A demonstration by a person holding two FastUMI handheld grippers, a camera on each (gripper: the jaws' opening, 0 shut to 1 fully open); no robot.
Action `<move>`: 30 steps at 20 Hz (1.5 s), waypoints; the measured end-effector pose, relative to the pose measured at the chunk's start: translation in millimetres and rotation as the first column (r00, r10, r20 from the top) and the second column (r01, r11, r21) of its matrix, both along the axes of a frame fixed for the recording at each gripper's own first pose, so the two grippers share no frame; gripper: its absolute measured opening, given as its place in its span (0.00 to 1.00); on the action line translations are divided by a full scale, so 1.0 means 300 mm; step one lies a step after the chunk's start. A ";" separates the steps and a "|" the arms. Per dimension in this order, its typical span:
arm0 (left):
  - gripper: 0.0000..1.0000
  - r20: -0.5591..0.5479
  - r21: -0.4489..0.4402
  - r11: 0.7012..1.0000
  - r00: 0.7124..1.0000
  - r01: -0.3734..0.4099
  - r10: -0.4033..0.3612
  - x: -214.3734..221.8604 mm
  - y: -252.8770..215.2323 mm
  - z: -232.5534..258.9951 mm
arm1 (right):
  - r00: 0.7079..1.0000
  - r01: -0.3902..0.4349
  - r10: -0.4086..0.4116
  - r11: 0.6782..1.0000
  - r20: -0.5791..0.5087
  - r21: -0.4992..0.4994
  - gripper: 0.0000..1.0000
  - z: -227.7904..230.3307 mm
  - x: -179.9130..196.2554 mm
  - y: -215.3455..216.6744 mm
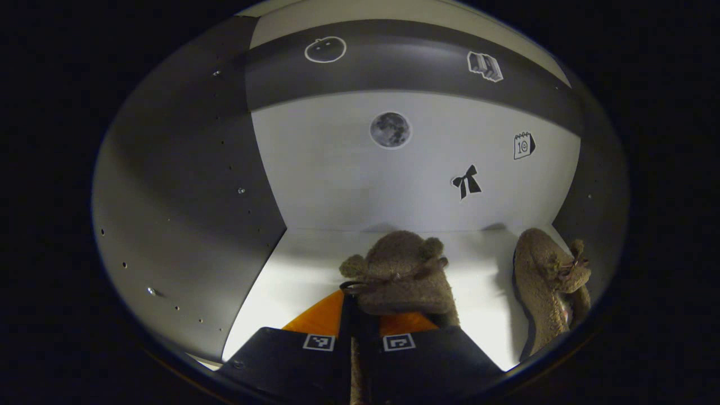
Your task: Grab one shoe with the right hand and put it into the shoe cabinet, grab the other shoe with the left hand and put it into the shoe cabinet; then close the right door with the right hand and the left door with the left hand.
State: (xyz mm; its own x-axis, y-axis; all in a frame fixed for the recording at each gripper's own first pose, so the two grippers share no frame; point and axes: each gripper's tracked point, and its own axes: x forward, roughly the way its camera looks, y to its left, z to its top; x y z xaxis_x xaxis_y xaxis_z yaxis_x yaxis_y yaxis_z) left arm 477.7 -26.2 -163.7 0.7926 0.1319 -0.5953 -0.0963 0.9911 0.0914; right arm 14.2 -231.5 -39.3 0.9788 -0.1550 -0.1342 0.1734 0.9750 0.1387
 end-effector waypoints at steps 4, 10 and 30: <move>0.30 0.032 0.074 0.997 0.999 0.030 -0.033 -0.037 0.005 0.054 | 1.000 0.000 0.000 1.000 0.003 0.003 0.98 -0.001 -0.005 -0.011; 0.73 0.118 0.049 0.992 0.985 0.120 -0.125 -0.163 -0.057 0.152 | 1.000 -0.009 0.009 1.000 0.011 0.007 0.98 0.005 -0.022 -0.012; 0.96 0.517 0.002 0.976 0.835 0.217 -0.187 -1.065 -0.170 0.650 | 0.997 0.009 -0.013 0.999 0.082 0.046 0.98 0.132 0.140 -0.146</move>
